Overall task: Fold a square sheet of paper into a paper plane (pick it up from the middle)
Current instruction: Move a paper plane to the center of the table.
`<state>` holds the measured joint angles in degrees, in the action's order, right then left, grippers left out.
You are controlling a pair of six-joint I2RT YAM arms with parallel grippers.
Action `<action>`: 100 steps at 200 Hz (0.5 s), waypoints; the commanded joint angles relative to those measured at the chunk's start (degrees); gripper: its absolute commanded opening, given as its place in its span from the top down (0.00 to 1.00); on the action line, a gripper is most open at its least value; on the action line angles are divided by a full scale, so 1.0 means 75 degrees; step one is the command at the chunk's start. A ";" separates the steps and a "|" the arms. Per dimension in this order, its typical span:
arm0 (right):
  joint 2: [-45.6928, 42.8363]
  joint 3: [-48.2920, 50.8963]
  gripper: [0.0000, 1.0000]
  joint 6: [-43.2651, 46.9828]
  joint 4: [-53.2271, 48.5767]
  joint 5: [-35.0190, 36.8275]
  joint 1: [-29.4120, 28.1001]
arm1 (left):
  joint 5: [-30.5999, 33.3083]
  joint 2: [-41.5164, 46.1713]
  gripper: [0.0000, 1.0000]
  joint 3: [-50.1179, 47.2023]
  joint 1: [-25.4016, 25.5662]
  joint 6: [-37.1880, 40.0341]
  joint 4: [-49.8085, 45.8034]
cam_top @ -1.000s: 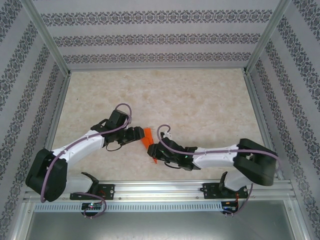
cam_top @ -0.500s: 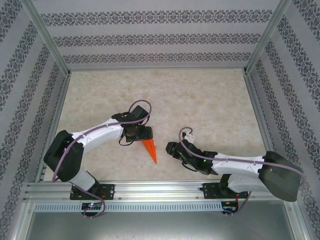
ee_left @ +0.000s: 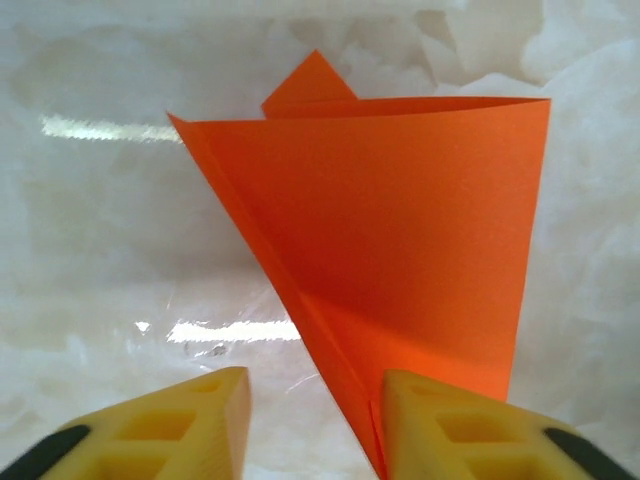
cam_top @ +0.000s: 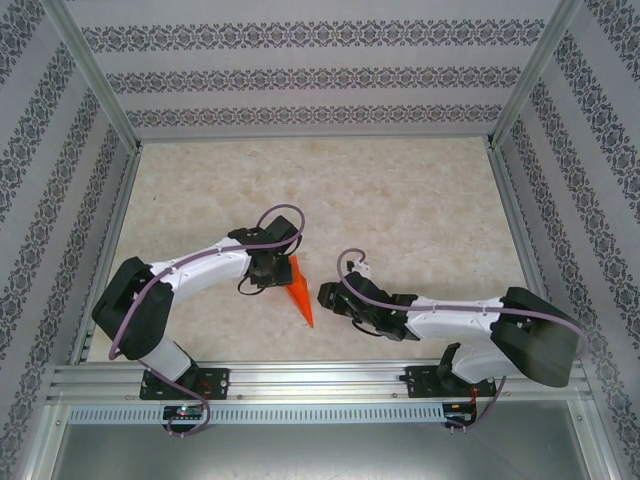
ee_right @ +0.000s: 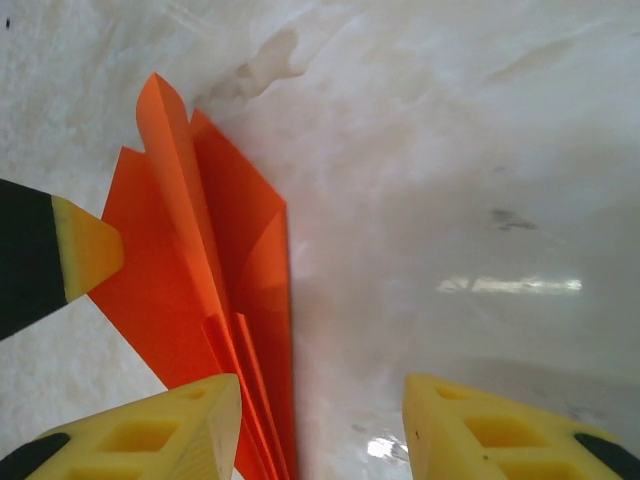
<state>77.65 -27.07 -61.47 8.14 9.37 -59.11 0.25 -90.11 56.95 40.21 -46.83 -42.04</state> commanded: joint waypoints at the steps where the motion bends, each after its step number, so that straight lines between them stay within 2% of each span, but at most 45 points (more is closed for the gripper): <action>1: 0.0446 -0.0424 0.53 0.0578 0.0503 -0.0616 0.0018 | 0.0278 0.0514 0.68 -0.0324 0.0077 -0.0051 -0.0106; 15: 0.0858 -0.0683 0.53 0.0803 0.0701 -0.0976 0.0018 | 0.0327 0.0682 0.79 -0.0491 0.0077 -0.0008 -0.0041; 44: 0.1486 -0.1111 0.52 0.0991 0.0824 -0.1294 0.0038 | 0.0237 0.0742 0.89 -0.0733 0.0066 0.0110 0.0119; 68: 0.1844 -0.1473 0.51 0.1196 0.0698 -0.1483 0.0042 | 0.0300 0.0741 0.94 -0.0833 0.0065 0.0184 0.0167; 100: 0.2213 -0.1859 0.51 0.1519 0.0254 -0.1645 0.0076 | 0.0241 0.0749 0.94 -0.0957 0.0068 0.0229 0.0257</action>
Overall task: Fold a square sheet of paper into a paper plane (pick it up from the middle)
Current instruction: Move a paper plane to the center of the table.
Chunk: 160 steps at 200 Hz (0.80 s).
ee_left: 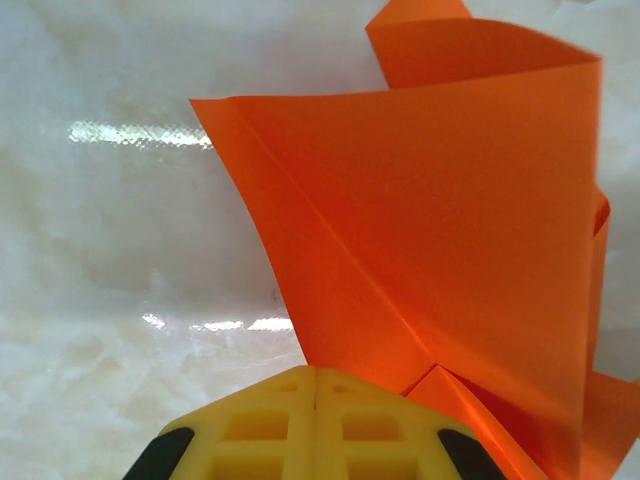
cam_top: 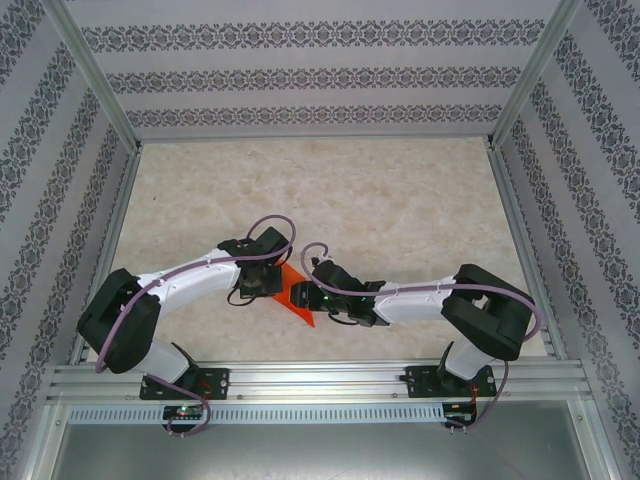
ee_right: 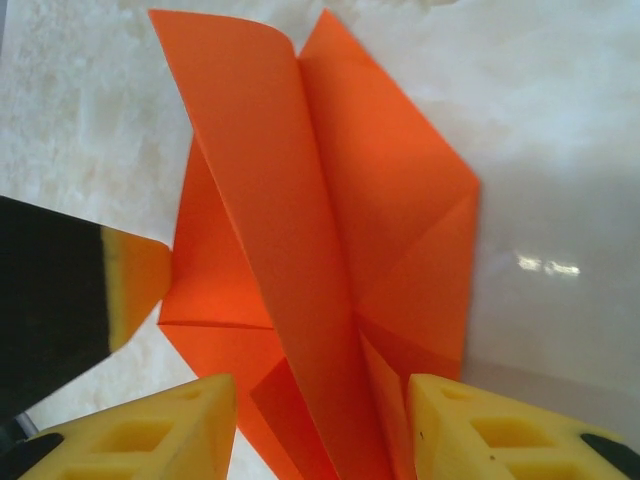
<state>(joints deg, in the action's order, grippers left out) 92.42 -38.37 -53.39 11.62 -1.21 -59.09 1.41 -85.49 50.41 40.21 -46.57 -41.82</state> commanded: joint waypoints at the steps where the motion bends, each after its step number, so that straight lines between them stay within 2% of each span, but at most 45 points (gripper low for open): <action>1: 0.0253 -0.0348 0.51 0.0451 -0.0205 -0.0242 0.0073 | 0.0084 0.0136 0.94 -0.0087 0.0066 0.0196 0.0230; 55: 0.0323 -0.0643 0.52 0.1014 -0.0615 -0.0699 0.0076 | 0.0163 0.0152 0.94 -0.0097 0.0057 0.0209 0.0221; 85: 0.0368 -0.0856 0.60 0.1405 -0.1258 -0.0634 0.0074 | 0.0094 0.0190 0.93 -0.0087 0.0053 0.0209 0.0268; 145: 0.0674 -0.1352 0.64 0.1886 -0.1961 -0.0604 0.0045 | 0.0026 0.0187 0.93 -0.0127 0.0053 0.0221 0.0344; 160: 0.0818 -0.1520 0.69 0.1971 -0.2121 -0.0596 0.0019 | 0.0023 0.0178 0.92 -0.0145 0.0053 0.0219 0.0350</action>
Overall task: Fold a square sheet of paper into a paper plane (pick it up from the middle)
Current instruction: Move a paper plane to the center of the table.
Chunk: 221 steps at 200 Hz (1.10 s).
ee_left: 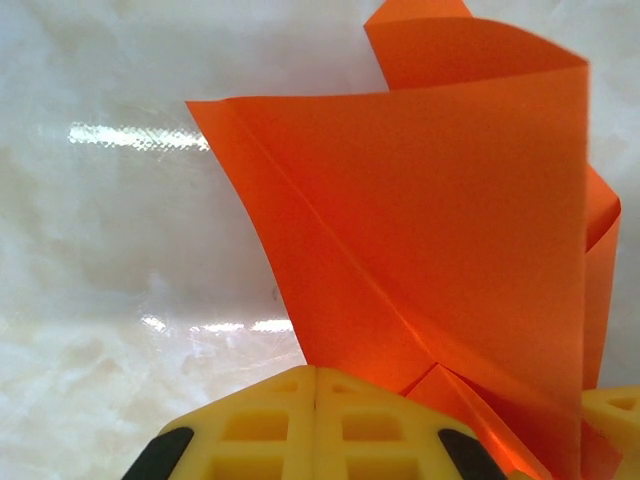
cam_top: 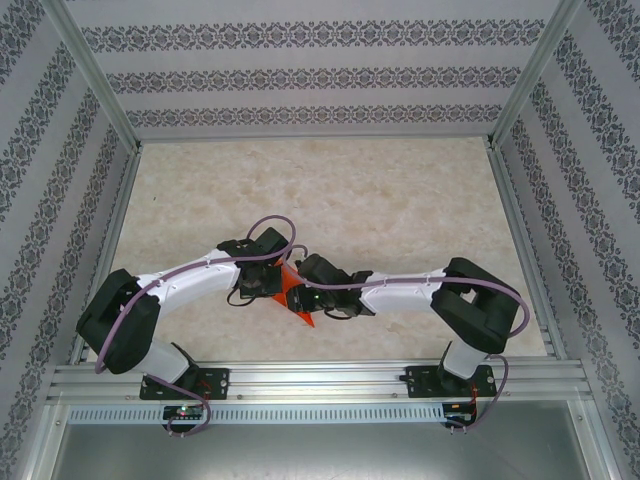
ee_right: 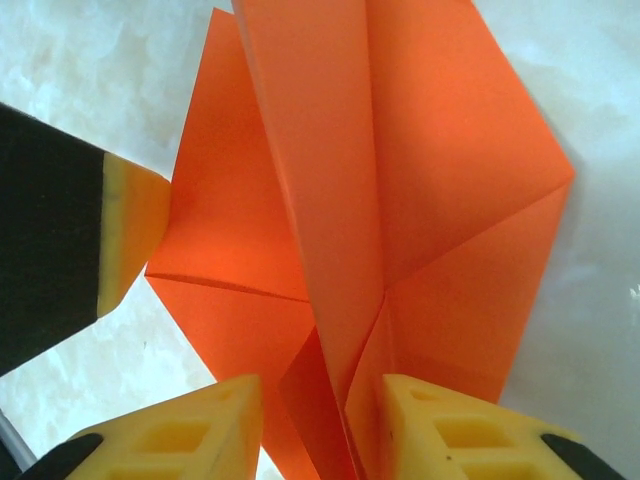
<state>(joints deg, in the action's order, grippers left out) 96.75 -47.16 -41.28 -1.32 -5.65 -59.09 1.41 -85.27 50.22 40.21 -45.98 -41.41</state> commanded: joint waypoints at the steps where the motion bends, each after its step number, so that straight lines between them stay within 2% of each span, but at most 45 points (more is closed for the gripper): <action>1: 0.0257 -0.0364 0.69 0.0370 -0.0409 -0.0001 0.0017 | 0.0023 0.0152 0.92 -0.0120 0.0053 0.0141 0.0295; 78: 0.0724 -0.0946 0.73 0.0663 -0.1253 0.0413 -0.0041 | 0.0011 0.0260 0.91 -0.0151 0.0042 0.0142 0.0353; 126: 0.0765 -0.1268 0.87 0.0719 -0.1680 0.0661 -0.0077 | -0.0213 0.0431 0.88 -0.0197 0.0018 0.0183 0.0527; 136: 0.0710 -0.1354 0.91 0.0745 -0.1885 0.0846 -0.0119 | -0.0290 0.0531 0.87 -0.0206 0.0024 0.0190 0.0587; 161: 0.0409 -0.1552 0.95 0.0677 -0.2523 0.1485 -0.0137 | -0.0388 0.1018 0.83 -0.0266 0.0018 0.0212 0.0667; 195: -0.0284 -0.1614 0.93 -0.0010 -0.3692 0.2984 0.0079 | 0.0025 0.1941 0.77 -0.0423 -0.0014 0.0144 0.0471; 221: -0.0347 -0.1678 0.90 -0.0528 -0.4130 0.3254 0.0433 | 0.0281 0.2462 0.72 -0.0674 -0.0138 0.0063 0.0410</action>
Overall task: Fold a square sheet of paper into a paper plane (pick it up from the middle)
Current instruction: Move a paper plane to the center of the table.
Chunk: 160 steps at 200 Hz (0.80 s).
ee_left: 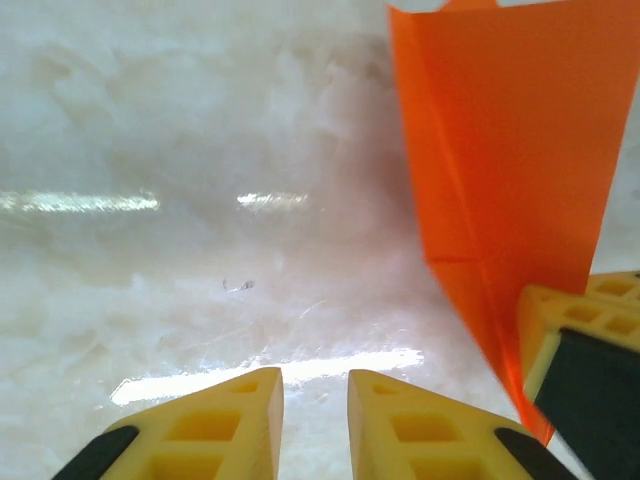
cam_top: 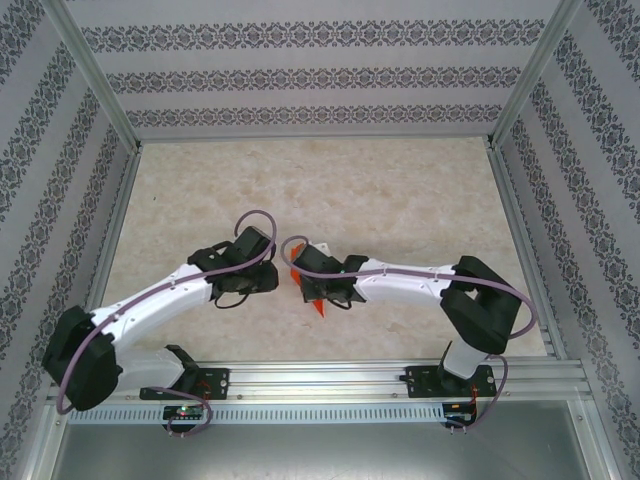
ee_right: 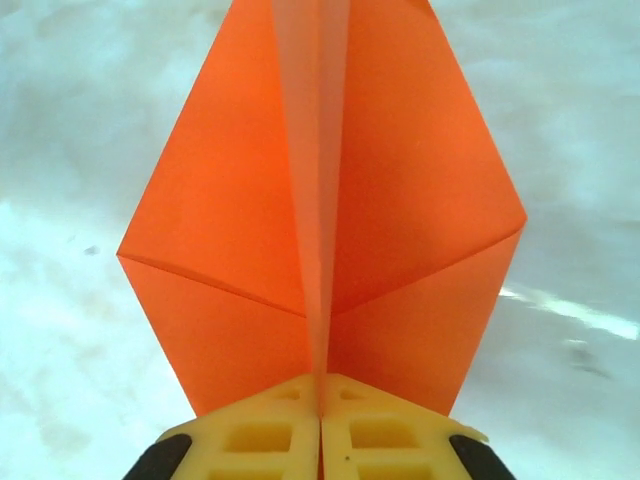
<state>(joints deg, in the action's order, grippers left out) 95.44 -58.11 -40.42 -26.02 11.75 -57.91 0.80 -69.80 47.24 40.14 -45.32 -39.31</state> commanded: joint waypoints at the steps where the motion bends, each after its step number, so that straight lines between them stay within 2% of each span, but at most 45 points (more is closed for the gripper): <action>1: -0.0162 -0.0231 0.90 -0.0638 -0.0834 0.0938 0.0284 | 0.0362 0.0411 0.72 -0.0289 -0.0139 -0.0026 0.0131; 78: 0.1605 -0.1456 0.89 -0.0636 -0.1224 0.0816 0.0543 | 0.0222 0.0671 0.71 -0.0581 -0.0567 0.0098 0.0021; 160: 0.1923 -0.1152 0.80 -0.0680 -0.0835 0.0478 0.0653 | -0.0007 0.0506 0.71 -0.0719 -0.0798 0.0180 0.0202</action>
<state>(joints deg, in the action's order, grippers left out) 108.60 -67.75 -45.10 -33.91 16.23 -53.63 1.19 -65.56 42.02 34.94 -45.25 -39.00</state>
